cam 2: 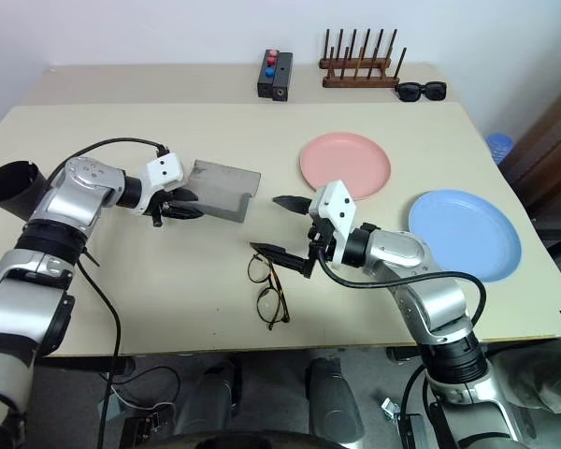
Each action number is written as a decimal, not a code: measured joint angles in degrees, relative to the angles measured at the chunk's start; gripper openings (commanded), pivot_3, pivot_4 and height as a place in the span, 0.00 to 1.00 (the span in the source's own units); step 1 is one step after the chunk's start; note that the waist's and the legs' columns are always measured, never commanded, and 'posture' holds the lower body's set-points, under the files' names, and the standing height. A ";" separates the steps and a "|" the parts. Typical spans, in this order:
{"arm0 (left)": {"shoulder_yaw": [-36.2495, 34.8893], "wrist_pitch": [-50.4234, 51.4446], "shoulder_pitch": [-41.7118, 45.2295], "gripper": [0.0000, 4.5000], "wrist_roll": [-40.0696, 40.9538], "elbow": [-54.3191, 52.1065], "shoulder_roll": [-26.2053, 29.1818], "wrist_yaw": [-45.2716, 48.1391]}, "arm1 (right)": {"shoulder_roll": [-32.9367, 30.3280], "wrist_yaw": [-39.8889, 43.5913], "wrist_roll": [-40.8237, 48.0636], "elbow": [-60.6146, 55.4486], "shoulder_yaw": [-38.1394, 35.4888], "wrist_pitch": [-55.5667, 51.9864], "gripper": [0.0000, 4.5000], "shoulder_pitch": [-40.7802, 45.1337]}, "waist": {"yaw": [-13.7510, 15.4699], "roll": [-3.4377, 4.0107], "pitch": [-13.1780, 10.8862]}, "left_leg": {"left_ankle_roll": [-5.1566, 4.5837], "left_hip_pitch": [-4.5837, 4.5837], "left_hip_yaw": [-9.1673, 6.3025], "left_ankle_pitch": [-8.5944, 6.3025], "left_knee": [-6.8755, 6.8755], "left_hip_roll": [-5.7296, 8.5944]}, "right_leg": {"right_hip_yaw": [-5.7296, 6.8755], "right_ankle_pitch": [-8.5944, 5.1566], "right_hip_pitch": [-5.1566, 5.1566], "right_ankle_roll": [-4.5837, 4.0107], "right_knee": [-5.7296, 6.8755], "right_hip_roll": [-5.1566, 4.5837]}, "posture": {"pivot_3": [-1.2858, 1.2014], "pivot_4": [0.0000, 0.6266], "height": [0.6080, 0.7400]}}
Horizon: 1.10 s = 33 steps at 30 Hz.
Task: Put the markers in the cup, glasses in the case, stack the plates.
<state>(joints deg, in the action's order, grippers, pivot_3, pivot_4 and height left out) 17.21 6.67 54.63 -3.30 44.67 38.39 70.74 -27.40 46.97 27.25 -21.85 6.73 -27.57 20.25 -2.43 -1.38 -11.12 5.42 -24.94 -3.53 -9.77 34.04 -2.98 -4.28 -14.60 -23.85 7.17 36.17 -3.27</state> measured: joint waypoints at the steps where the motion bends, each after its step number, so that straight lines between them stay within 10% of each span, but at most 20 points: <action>1: 0.00 -0.19 -0.03 0.01 -0.02 0.15 -0.07 0.43 | -0.24 -0.04 0.00 -0.05 -0.15 0.00 1.00 0.00 | 0.01 0.00 0.00 | 0.00 -0.02 0.00 0.00 0.01 0.00 | 0.00 0.00 -0.01 0.00 0.00 0.00 | 0.52 0.24 1.00; 26: -7.02 17.63 -30.31 0.01 11.87 -48.14 17.52 11.31 | -4.24 2.61 0.73 -0.35 2.28 -6.45 1.00 0.50 | 0.37 0.01 0.00 | -0.01 -0.10 0.03 0.01 0.17 -0.03 | -0.04 -0.05 -0.15 -0.15 0.14 -0.03 | 0.52 0.24 1.00; 31: -7.64 17.79 -30.31 0.42 13.11 -48.24 16.74 8.95 | -8.09 2.81 4.55 -1.80 2.04 -16.64 1.00 0.52 | 0.27 0.01 -0.01 | -0.02 -0.13 0.03 0.01 0.16 -0.03 | -0.03 -0.05 -0.19 -0.15 0.14 -0.02 | 0.52 0.24 1.00; 33: -7.97 17.51 -30.33 0.42 13.52 -48.52 16.28 7.59 | -8.95 2.67 7.03 -3.69 1.27 -20.43 1.00 0.32 | 0.20 0.01 -0.01 | -0.03 -0.14 0.03 0.01 0.16 -0.03 | -0.03 -0.05 -0.19 -0.14 0.14 -0.02 | 0.52 0.24 1.00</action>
<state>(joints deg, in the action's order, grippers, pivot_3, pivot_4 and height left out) 9.24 24.18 24.30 10.22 -3.85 54.67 78.34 -36.34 49.65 34.28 -25.54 8.00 -48.01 20.57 -2.22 -1.37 -11.12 5.40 -25.08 -3.50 -9.77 34.20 -3.02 -4.31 -14.65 -24.04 7.02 36.31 -3.29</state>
